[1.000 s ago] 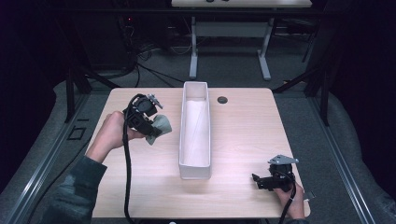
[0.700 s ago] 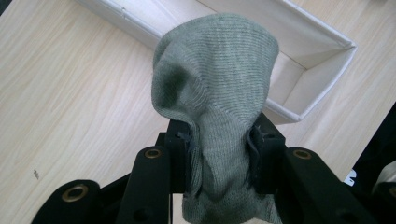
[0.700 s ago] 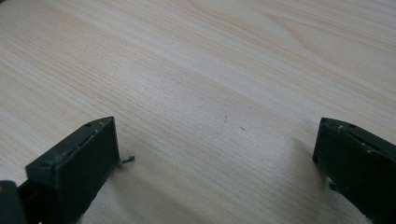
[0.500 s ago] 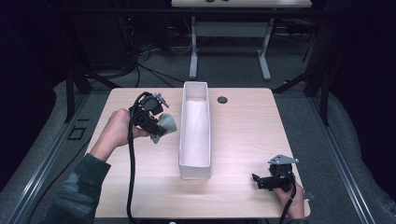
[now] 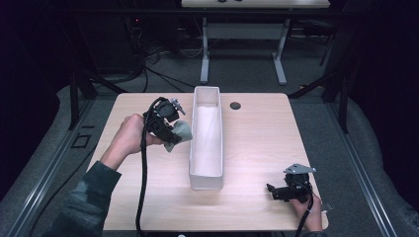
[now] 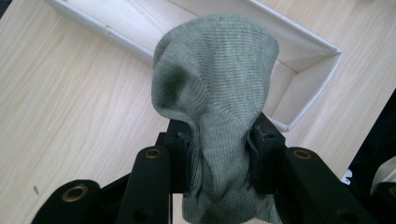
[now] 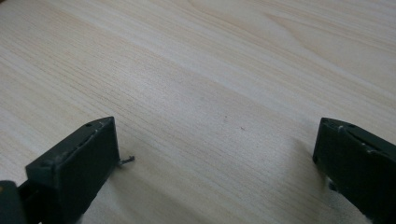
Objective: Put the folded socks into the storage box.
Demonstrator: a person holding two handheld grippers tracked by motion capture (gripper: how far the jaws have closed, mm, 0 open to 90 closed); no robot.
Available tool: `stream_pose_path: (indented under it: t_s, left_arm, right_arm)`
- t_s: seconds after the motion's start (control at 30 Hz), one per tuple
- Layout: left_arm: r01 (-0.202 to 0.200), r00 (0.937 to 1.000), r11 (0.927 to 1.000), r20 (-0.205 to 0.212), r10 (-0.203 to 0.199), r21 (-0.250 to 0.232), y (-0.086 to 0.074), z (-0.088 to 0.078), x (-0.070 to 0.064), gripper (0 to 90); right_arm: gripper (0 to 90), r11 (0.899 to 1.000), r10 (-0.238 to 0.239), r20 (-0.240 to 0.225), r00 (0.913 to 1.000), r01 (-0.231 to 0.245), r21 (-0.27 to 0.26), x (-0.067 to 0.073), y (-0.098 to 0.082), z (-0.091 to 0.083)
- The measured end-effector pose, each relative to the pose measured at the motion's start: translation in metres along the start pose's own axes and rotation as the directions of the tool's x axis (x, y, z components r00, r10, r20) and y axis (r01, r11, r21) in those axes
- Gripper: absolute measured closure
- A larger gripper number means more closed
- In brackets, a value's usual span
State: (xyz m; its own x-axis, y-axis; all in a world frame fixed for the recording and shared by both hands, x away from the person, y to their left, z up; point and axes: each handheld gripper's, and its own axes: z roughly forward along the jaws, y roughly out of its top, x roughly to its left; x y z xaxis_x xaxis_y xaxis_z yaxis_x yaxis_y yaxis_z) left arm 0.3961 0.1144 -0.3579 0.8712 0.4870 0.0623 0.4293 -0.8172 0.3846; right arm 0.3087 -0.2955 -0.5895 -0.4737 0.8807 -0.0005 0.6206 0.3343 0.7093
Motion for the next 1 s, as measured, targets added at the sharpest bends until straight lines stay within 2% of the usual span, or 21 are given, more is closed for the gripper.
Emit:
stream_pose_path:
  t_s: [0.27, 0.47, 0.7, 1.0]
  left_arm:
    - [-0.046, 0.9989, 0.9989, 0.004, 0.046, 0.01, 0.011, 0.008, -0.006, 66.2]
    - [-0.063, 0.998, 0.998, 0.011, 0.063, 0.006, 0.015, 0.013, -0.009, 66.0]
    - [-0.108, 0.9939, 0.9941, 0.023, 0.108, -0.004, 0.023, 0.022, -0.015, 65.8]
    - [-0.142, 0.9892, 0.9898, 0.035, 0.142, 0.004, 0.028, 0.033, -0.02, 65.7]
  right_arm:
    - [0.0, 1.0, 0.003, -0.001, 1.0, -0.003, 0.0, 0.0, 0.0, 0.0]
    - [0.0, 1.0, 0.003, -0.002, 1.0, -0.003, 0.0, 0.0, 0.0, 0.0]
    - [0.0, 1.0, 0.002, -0.002, 1.0, -0.002, 0.0, 0.0, 0.0, 0.0]
    - [0.0, 1.0, 0.002, -0.002, 1.0, -0.002, 0.0, 0.0, 0.0, 0.0]
